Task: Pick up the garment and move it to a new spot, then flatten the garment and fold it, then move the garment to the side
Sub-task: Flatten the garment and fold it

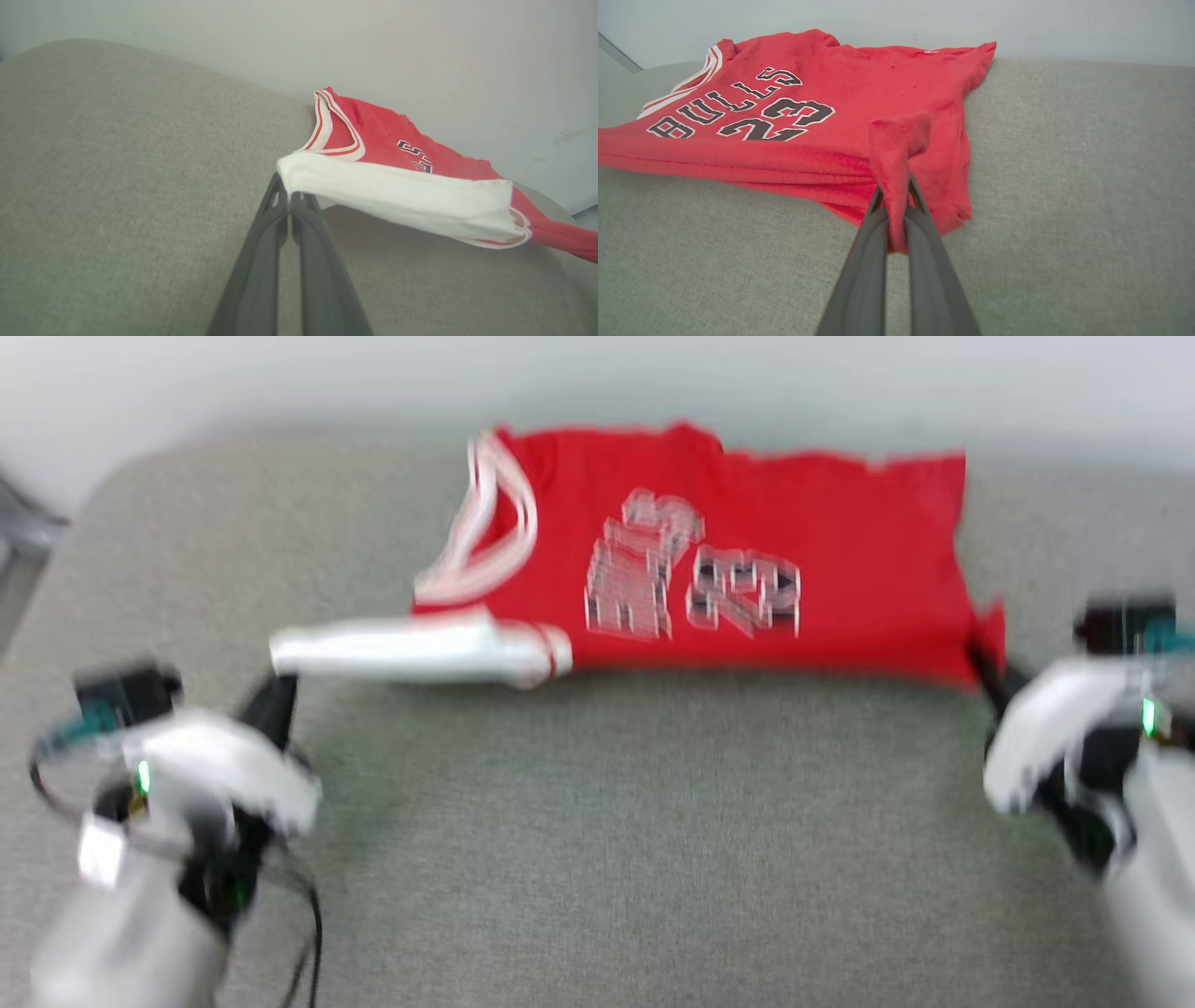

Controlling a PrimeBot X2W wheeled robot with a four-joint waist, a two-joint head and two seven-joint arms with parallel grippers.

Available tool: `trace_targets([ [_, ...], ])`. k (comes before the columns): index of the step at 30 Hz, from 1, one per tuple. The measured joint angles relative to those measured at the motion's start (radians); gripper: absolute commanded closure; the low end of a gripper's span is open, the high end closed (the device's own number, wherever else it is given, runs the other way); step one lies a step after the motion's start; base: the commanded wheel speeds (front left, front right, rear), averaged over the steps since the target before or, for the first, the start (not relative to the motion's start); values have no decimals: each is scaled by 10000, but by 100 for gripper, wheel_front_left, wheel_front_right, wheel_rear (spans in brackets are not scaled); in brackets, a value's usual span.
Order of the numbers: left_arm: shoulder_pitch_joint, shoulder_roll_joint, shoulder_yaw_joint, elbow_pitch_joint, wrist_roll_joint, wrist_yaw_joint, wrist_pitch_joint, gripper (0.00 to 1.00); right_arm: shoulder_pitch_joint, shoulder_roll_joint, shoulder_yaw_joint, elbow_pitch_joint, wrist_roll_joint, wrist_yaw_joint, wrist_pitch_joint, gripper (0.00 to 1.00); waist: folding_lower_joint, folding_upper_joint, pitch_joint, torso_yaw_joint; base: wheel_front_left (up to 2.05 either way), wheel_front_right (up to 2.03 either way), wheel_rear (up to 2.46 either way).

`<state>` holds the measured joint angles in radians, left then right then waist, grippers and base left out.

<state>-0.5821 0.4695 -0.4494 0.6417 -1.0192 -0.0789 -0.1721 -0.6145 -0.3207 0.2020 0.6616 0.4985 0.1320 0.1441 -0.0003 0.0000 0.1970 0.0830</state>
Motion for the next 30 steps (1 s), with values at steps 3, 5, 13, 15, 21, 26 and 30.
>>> trace_targets([
  [3,1482,182,44,-938,-190,514,-17,100,1431,-73,-190,-560,213,2,109,100,0,0,-549,60,0,0,0],
  [5,2452,314,92,-1722,-378,953,79,100,2359,-79,-428,-1020,341,6,163,100,-1,0,-900,103,0,0,0],
  [13,5964,872,362,-5055,-1028,2930,441,100,6018,186,-1758,-2757,727,17,610,100,-2,1,-1986,402,0,0,0],
  [15,6702,1032,508,-5774,-1239,3365,533,100,6765,443,-2056,-3269,731,17,761,100,-2,0,-2110,541,0,0,0],
  [21,8234,1342,819,-7371,-1547,4236,587,100,8185,1133,-2878,-4460,372,17,1248,100,-1,1,-2242,662,0,0,0],
  [26,8280,1536,780,-8073,-1373,4393,633,100,8378,1505,-3348,-5221,-104,13,1712,100,0,1,-2229,569,0,0,0],
  [30,7514,1501,579,-8023,-1175,4178,748,100,8170,1942,-3787,-5582,-780,2,2173,100,2,1,-2165,403,0,0,0],
])
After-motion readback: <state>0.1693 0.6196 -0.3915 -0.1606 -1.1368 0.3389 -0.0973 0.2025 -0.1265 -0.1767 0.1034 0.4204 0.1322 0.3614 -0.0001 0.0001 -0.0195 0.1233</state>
